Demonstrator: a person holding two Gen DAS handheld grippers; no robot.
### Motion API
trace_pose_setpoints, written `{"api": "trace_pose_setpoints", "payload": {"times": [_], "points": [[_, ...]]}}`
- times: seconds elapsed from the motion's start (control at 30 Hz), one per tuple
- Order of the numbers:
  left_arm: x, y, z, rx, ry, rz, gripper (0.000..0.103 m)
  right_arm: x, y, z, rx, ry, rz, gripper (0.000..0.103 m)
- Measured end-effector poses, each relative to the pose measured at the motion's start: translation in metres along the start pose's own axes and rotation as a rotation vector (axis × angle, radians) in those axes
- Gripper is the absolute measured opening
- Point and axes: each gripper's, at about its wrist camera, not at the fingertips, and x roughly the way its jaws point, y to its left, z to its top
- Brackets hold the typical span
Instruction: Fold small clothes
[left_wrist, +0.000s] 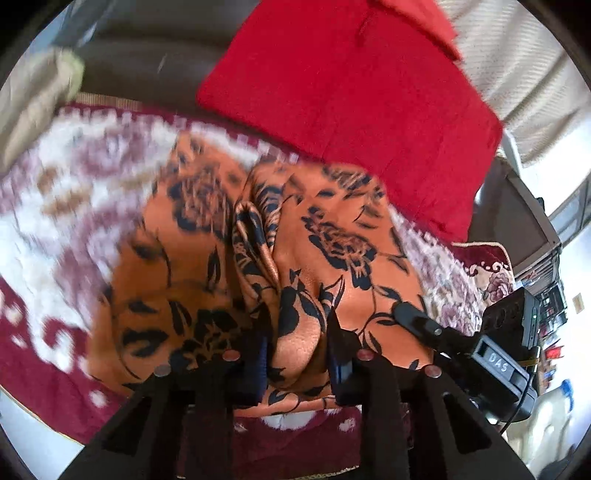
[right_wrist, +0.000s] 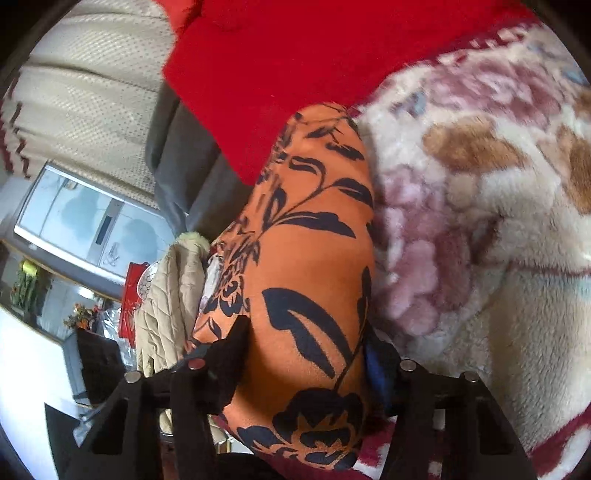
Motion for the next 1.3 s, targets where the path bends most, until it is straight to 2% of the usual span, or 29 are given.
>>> {"api": "trace_pose_setpoints", "payload": {"times": [0.17, 0.23, 0.3, 0.33, 0.37, 0.4, 0.43, 0.5, 0.6, 0.67, 0.77, 0.83, 0.93, 1.03, 1.1, 1.13, 1.17, 1.2, 1.23, 1.3], "points": [[-0.06, -0.001, 0.01, 0.08, -0.151, 0.062, 0.026, 0.001, 0.036, -0.002, -0.102, -0.025, 0.084, 0.056], [-0.075, 0.008, 0.005, 0.109, -0.185, 0.124, 0.026, 0.012, 0.051, -0.007, -0.149, -0.011, 0.089, 0.056], [-0.062, 0.027, 0.001, 0.082, -0.135, 0.186, 0.027, 0.026, 0.057, -0.012, -0.161, 0.016, 0.076, 0.055], [-0.047, 0.043, -0.001, 0.045, -0.077, 0.21, 0.028, 0.033, 0.059, -0.015, -0.169, 0.026, 0.055, 0.056], [-0.029, 0.057, -0.003, 0.014, -0.009, 0.223, 0.03, 0.039, 0.06, -0.017, -0.185, 0.035, 0.023, 0.061], [-0.009, 0.074, -0.008, -0.022, 0.053, 0.235, 0.038, 0.044, 0.061, -0.019, -0.197, 0.043, -0.003, 0.063], [-0.006, 0.082, -0.012, -0.044, 0.031, 0.221, 0.045, 0.049, 0.063, -0.022, -0.216, 0.056, -0.031, 0.064], [-0.014, 0.081, -0.012, -0.032, -0.014, 0.192, 0.045, 0.048, 0.066, -0.026, -0.237, 0.056, -0.043, 0.064], [-0.027, 0.067, -0.006, 0.035, -0.051, 0.195, 0.046, 0.036, 0.067, -0.026, -0.243, 0.036, -0.053, 0.065], [-0.037, 0.058, -0.002, 0.065, -0.083, 0.216, 0.048, 0.022, 0.07, -0.026, -0.263, -0.02, -0.065, 0.066], [-0.045, 0.051, 0.001, 0.091, -0.131, 0.221, 0.054, 0.002, 0.09, -0.028, -0.368, -0.108, -0.05, 0.065], [-0.043, 0.049, 0.004, 0.107, -0.121, 0.219, 0.055, 0.004, 0.109, -0.02, -0.423, -0.116, -0.048, 0.062], [-0.027, 0.046, 0.005, 0.128, -0.087, 0.255, 0.055, 0.019, 0.132, -0.002, -0.478, -0.092, -0.073, 0.045], [-0.019, 0.048, 0.0, 0.112, -0.077, 0.276, 0.055, 0.05, 0.145, 0.015, -0.484, 0.0, -0.108, 0.043], [-0.015, 0.049, -0.003, 0.113, -0.073, 0.287, 0.055, 0.077, 0.132, 0.023, -0.454, 0.094, -0.207, 0.04], [-0.014, 0.048, -0.005, 0.12, -0.066, 0.29, 0.055, 0.093, 0.118, 0.025, -0.431, 0.154, -0.278, 0.03], [-0.012, 0.047, -0.006, 0.131, -0.064, 0.295, 0.055, 0.106, 0.099, 0.026, -0.397, 0.213, -0.336, 0.008], [-0.012, 0.044, -0.007, 0.151, -0.072, 0.304, 0.055, 0.106, 0.086, 0.026, -0.372, 0.211, -0.333, 0.004], [-0.012, 0.042, -0.009, 0.171, -0.075, 0.307, 0.055, 0.1, 0.077, 0.026, -0.363, 0.191, -0.268, 0.003], [-0.01, 0.037, -0.011, 0.204, -0.079, 0.328, 0.055, 0.085, 0.066, 0.025, -0.346, 0.189, -0.227, 0.001]]}}
